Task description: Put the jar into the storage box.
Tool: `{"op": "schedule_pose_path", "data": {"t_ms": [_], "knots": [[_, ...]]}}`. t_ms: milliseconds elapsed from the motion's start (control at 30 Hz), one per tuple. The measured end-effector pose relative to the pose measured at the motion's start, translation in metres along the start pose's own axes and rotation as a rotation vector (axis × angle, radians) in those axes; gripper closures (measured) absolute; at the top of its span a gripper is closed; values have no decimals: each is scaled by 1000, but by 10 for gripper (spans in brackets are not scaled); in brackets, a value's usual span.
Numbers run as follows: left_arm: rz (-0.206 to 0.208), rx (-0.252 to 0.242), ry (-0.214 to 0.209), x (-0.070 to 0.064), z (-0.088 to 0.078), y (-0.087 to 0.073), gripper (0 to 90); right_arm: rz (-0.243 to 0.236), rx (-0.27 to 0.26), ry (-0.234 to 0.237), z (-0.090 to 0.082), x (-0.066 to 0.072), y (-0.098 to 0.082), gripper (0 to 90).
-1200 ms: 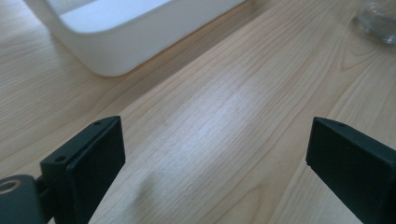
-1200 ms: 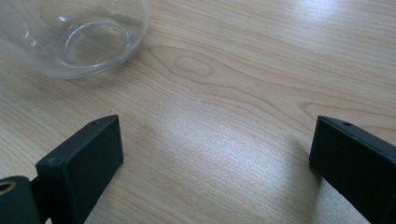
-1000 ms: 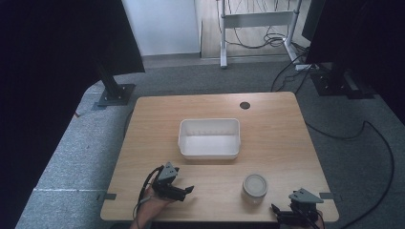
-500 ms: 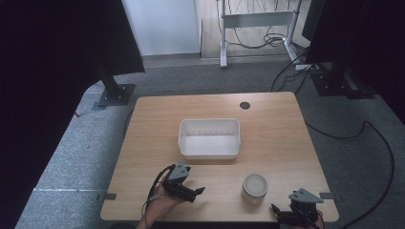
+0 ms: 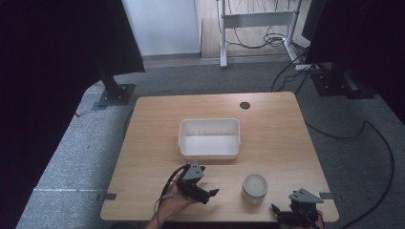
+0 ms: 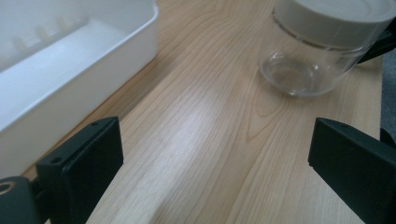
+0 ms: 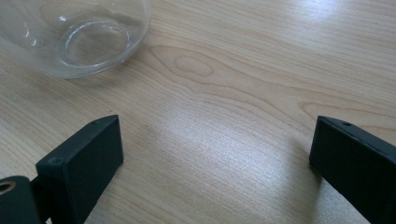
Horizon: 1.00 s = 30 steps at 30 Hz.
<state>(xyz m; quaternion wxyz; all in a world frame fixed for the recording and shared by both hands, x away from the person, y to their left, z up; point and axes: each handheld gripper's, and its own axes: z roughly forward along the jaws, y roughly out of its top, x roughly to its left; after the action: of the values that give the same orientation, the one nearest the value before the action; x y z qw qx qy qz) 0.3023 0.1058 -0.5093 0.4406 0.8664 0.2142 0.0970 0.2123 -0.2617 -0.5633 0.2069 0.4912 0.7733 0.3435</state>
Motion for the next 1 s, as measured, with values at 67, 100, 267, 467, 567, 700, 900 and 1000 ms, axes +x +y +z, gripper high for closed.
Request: {"op": "schedule_pose_path", "data": {"t_ms": [67, 100, 267, 467, 567, 700, 900, 1000], "knots": [[3, -3, -9, -3, 3, 2, 30, 0, 0, 0, 0, 0, 0, 23], [5, -3, -11, -4, 5, 3, 29, 0, 0, 1, 0, 0, 0, 23], [19, -7, -23, -9, 12, 8, 27, -1, 0, 1, 0, 0, 0, 23], [28, -19, -54, -18, 21, 14, 26, -1, 0, 1, 0, 0, 0, 24], [35, -17, -65, -22, 27, 16, 26, -1, 0, 0, 0, 0, 0, 23], [49, -16, -78, -28, 34, 19, 24, -1, 0, 1, 0, 0, 0, 24], [59, -24, -103, -36, 42, 25, 22, -2, 0, 2, 0, 0, 0, 23], [65, -22, -104, -39, 47, 27, 22, -2, 0, 2, 0, 0, 0, 24]]}}
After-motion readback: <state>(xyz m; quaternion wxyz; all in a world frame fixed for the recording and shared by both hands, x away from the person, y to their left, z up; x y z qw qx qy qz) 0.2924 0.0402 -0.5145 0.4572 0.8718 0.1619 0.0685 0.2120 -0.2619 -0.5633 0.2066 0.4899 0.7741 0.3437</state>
